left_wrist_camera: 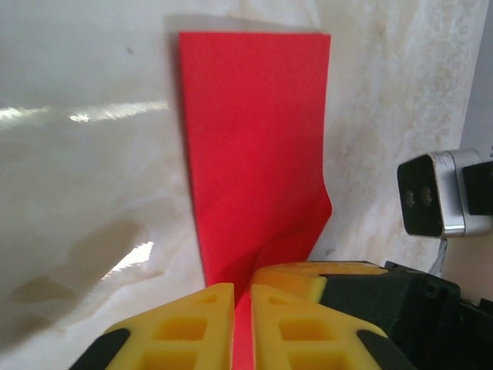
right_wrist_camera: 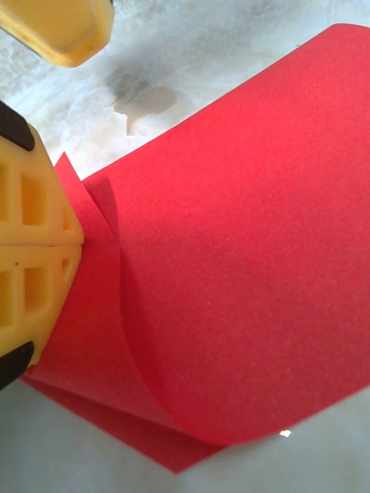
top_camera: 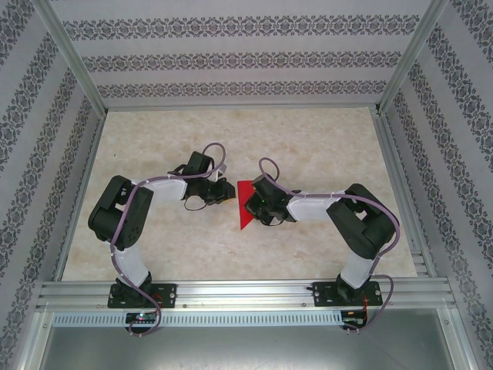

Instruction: Fold a paper plane with a square sheet of paper (pick it up from the middle)

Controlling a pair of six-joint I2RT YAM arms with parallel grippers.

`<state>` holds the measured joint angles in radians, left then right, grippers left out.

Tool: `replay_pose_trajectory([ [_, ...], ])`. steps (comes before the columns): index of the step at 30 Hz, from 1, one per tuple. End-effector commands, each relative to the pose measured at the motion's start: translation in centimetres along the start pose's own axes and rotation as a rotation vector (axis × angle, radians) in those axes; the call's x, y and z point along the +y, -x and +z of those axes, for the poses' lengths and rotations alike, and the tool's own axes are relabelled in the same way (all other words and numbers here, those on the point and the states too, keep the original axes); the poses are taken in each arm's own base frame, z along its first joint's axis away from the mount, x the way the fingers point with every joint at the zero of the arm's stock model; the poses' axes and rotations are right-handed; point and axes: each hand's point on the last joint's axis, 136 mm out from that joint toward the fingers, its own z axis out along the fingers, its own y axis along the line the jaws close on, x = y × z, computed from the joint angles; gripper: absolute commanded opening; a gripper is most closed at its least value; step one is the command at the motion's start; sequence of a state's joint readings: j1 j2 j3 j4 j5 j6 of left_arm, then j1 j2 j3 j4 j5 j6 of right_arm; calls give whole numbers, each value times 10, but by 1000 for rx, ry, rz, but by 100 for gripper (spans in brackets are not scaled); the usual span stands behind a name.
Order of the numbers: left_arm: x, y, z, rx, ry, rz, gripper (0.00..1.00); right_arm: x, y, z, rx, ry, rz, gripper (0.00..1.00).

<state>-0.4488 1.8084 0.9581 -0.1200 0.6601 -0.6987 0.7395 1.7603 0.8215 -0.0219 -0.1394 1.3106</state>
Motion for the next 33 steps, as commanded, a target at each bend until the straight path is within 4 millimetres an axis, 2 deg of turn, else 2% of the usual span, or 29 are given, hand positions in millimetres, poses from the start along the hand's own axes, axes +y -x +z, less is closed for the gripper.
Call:
replay_pose_trajectory([
  [1,-13,-11,7,41,-50,38,11,-62,-14,9,33,-199,6,2],
  [8,-12,-28,23,104,-32,56,6,-63,-15,9,35,-200,8,2],
  [14,-7,-31,33,123,-4,57,4,-62,-14,8,33,-199,9,2],
  [29,24,-21,42,54,136,42,4,-55,-15,6,35,-166,-19,3],
  [31,25,-22,40,51,140,46,4,-53,-15,5,36,-158,-36,3],
  [33,18,-21,40,50,107,56,4,-52,-14,3,35,-153,-45,3],
])
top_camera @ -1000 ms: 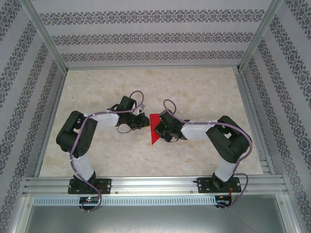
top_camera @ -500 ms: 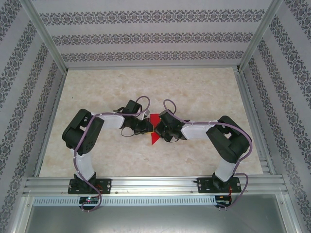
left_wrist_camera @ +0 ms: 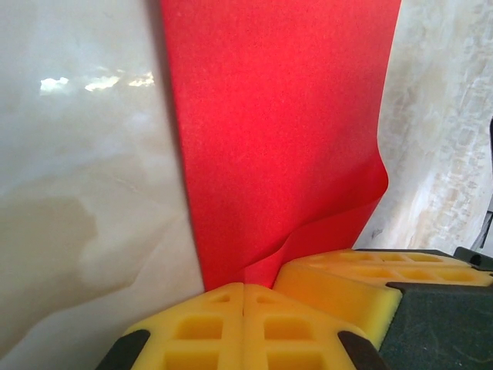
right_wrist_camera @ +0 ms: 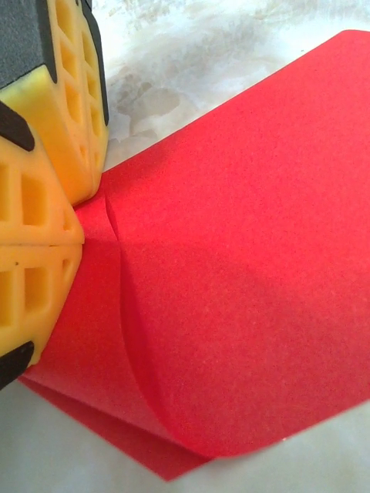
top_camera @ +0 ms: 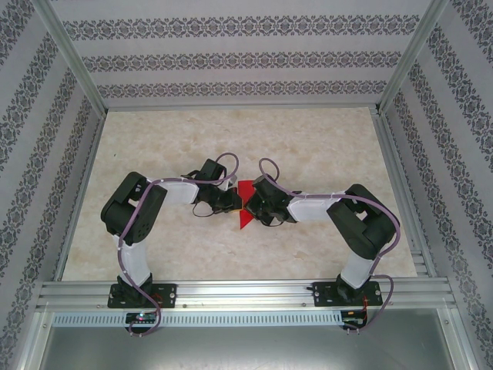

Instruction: Fold a paper plane with a square sheet of paper (pick it up from the middle)

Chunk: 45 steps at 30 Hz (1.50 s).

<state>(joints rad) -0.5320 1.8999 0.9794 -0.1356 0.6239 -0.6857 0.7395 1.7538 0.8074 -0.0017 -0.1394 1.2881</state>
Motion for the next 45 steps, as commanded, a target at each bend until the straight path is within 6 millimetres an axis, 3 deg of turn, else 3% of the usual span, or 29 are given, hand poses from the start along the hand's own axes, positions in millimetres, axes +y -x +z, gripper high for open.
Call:
replay_pose_trajectory([
  [1,0,7,4,-41,13,46,5,-52,-16,3,40,-165,-23,3],
  [4,-20,10,1,-50,-71,70,6,-55,-16,5,44,-169,-20,3],
  [6,-21,12,-1,-59,-70,77,6,-56,-18,6,47,-167,-13,3],
  [16,29,1,12,-13,154,10,4,-51,-16,5,45,-140,-18,2],
  [19,43,-4,10,6,242,12,3,-34,-10,0,24,-67,-69,4],
  [23,57,-8,6,16,328,28,2,9,-5,-18,4,142,-232,8],
  [26,64,-11,7,28,363,31,2,21,-6,-27,-10,196,-336,9],
  [29,68,-12,7,32,391,38,1,17,-5,-26,-13,192,-372,9],
  [41,87,-16,0,50,550,102,1,-35,10,-8,5,13,-300,8],
  [43,88,-16,-1,54,564,114,1,-35,10,-10,17,19,-293,7],
  [45,89,-16,-1,58,569,119,1,-23,13,-18,3,70,-299,8],
])
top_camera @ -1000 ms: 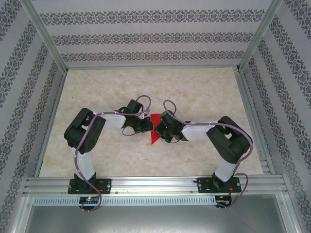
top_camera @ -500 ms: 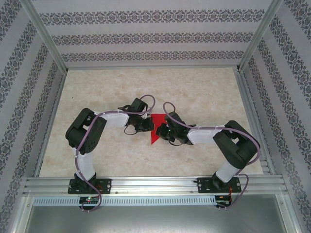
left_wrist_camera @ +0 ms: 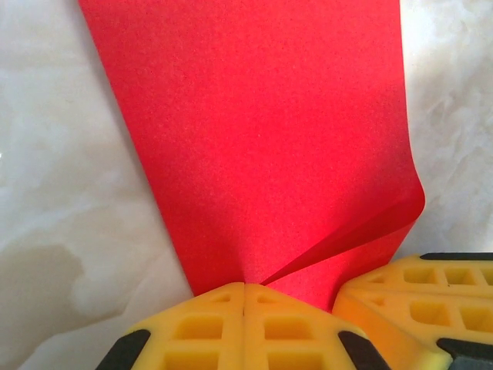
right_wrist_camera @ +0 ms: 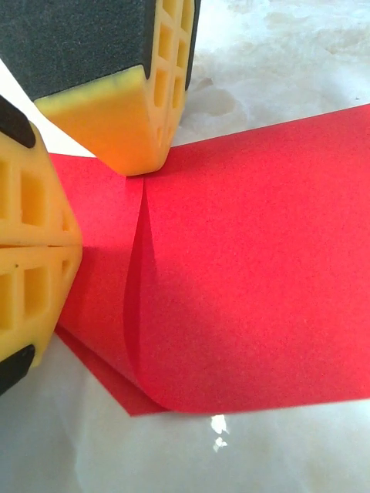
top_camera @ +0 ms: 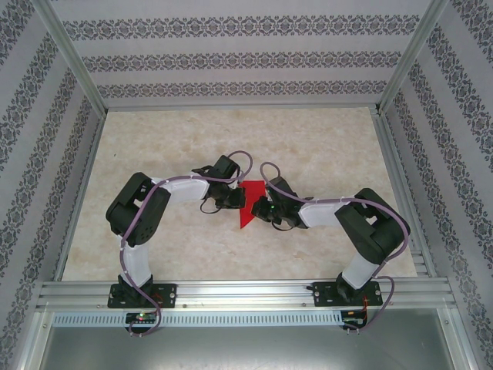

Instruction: Fold a paper plane with a square sheet of paper (pick it up from the middle)

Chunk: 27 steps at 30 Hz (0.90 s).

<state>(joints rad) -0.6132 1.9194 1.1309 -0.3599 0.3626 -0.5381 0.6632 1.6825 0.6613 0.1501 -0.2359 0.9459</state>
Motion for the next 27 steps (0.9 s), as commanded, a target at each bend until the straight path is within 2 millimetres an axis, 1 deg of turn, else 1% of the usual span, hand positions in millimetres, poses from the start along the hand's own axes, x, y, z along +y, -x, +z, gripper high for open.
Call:
replay_pose_trajectory([
  [1,79,-40,16,122,313,-24,1,-4,6,-9,-11,-16,-5,8],
  [3,78,-40,16,124,316,-20,1,4,15,-15,-37,2,-16,8],
  [5,77,-40,18,127,312,-16,1,1,21,-16,-45,-11,-11,8],
  [13,75,-43,20,135,300,-13,1,-33,28,-9,-24,-102,66,8],
  [16,75,-43,20,135,300,-13,0,-45,31,-10,-28,-145,87,7],
  [18,76,-43,20,136,302,-14,0,-48,37,-14,-43,-161,94,7],
  [20,75,-43,20,134,297,-15,0,-38,45,-21,-67,-131,85,7],
  [23,74,-42,20,132,294,-16,0,-7,54,-33,-108,-40,33,7],
  [25,74,-42,20,129,292,-19,0,11,52,-37,-108,5,-1,7],
  [27,74,-42,20,129,292,-21,0,21,47,-35,-92,33,-24,7],
])
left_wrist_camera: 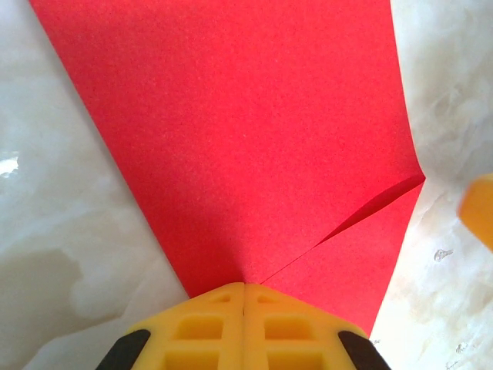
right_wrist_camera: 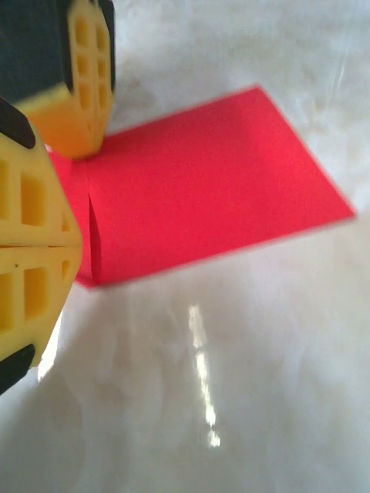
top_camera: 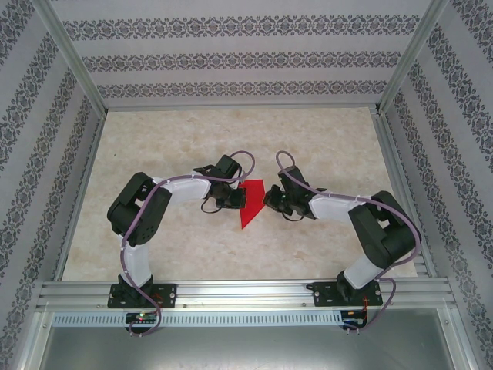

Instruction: Fold a paper plane with a square sheet of paper (pick it up from the middle)

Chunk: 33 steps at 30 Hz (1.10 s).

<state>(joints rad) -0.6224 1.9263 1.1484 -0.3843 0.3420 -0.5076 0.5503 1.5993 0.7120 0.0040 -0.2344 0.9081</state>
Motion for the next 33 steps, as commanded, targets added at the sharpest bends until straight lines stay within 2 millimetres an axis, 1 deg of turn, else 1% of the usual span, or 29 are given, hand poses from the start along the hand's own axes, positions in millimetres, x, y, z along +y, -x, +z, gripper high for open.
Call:
replay_pose_trajectory([
  [1,72,-44,21,127,266,-55,0,33,1,-4,-11,84,-78,7],
  [5,72,-45,22,129,265,-57,0,37,-16,13,63,106,-84,7],
  [8,73,-45,22,130,269,-58,0,36,-21,24,95,109,-80,7],
  [11,74,-46,22,132,274,-57,0,27,-23,33,111,78,-68,7],
  [14,76,-48,22,134,275,-56,0,9,-21,37,112,21,-41,7],
  [18,77,-51,24,142,271,-56,0,-10,-15,34,84,-16,0,7],
  [22,79,-53,26,145,277,-57,0,-24,-4,27,45,-38,50,7],
  [30,80,-54,26,146,280,-57,0,-41,18,17,-14,-77,130,7],
  [33,79,-53,26,145,277,-57,0,-41,30,10,-48,-82,139,7],
])
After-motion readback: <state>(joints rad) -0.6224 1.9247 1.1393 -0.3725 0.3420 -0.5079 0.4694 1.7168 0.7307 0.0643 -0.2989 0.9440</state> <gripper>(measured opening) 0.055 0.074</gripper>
